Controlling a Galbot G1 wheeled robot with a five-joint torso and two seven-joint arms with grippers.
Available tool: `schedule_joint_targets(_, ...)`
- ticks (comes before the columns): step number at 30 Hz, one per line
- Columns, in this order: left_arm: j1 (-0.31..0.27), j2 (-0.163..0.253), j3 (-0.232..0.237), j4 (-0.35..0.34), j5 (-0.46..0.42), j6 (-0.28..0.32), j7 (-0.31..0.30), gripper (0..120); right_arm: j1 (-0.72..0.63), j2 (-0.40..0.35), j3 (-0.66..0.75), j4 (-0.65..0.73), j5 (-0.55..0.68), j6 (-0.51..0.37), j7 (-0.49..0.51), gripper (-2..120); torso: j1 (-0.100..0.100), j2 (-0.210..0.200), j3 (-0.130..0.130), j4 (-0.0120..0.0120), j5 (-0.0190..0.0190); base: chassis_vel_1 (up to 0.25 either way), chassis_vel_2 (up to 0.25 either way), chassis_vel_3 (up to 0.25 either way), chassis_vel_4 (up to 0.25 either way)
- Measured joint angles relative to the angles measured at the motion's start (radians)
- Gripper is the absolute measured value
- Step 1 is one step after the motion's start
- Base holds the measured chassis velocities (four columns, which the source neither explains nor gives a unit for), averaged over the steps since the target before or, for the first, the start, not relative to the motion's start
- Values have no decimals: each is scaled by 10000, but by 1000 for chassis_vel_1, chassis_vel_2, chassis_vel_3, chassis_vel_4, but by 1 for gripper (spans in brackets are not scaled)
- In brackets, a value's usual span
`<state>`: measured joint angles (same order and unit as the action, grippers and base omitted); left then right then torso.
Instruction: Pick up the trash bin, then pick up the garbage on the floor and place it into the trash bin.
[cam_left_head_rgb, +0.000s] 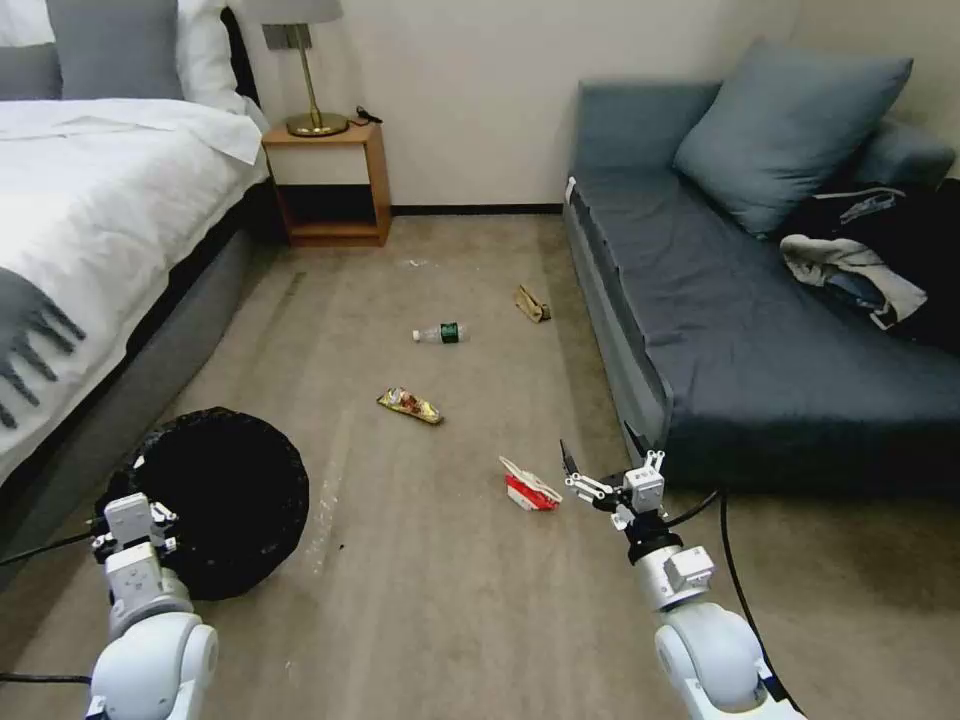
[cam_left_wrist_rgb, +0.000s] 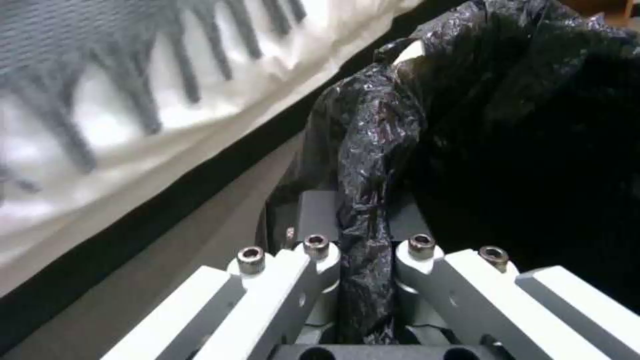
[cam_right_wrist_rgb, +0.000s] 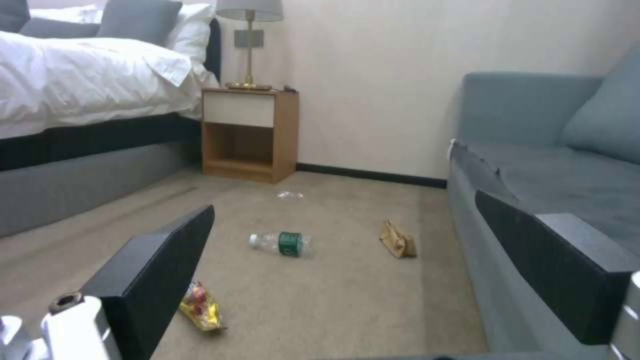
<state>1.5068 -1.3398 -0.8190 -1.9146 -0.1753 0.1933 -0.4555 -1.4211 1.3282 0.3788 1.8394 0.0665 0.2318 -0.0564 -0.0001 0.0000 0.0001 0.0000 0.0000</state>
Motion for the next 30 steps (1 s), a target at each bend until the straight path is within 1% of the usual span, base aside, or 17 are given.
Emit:
schedule_joint_targets(8,34,-21,-6,-139,-256,28,-7,5,45,-63,-14,-29,52,-55,-86,100,-2,0,-1,0,0,-153,144,151,-154)
schedule_joint_targets(16,18,-138,21,-203,-244,64,-5,5,137,-93,-65,-168,13,-69,28,100,0,1,-1,-2,-1,-185,193,200,-183)
schedule_joint_targets(17,13,-171,23,-216,-203,65,-5,5,209,-149,-206,-224,41,-154,159,100,1,0,0,-1,2,-211,194,207,-193)
schedule_joint_targets(19,37,-205,26,-217,-146,61,-2,5,406,-543,-581,-331,362,-545,129,100,3,0,2,-3,0,-122,144,109,-149)
schedule_joint_targets(20,37,-205,26,-217,-146,61,-2,5,406,-543,-581,-331,362,-545,129,100,3,0,2,-3,0,-122,144,69,-129)
schedule_joint_targets(22,62,-208,24,-217,-120,48,-1,5,660,-1108,-1024,-481,832,-1066,-12,100,3,0,1,-2,2,-54,23,39,-50)
schedule_joint_targets(24,89,-205,0,-217,-117,32,-2,5,909,-1809,-1525,-652,1282,-2065,-518,100,2,0,-1,1,0,28,-21,-17,7)
schedule_joint_targets(25,89,-205,0,-217,-117,32,-2,5,909,-1809,-1525,-652,1282,-2065,-518,100,2,0,-1,1,0,56,-42,-34,14)
schedule_joint_targets(28,119,-189,-86,-244,-118,13,-5,5,1227,-2745,-2048,-942,1554,-3792,-1844,100,1,0,-2,2,-1,19,-14,-10,17)
schedule_joint_targets(30,122,-188,-120,-244,-120,-6,-12,5,1398,-2918,-2176,-1125,1364,-4488,-2497,100,1,0,-1,0,0,0,0,0,0)
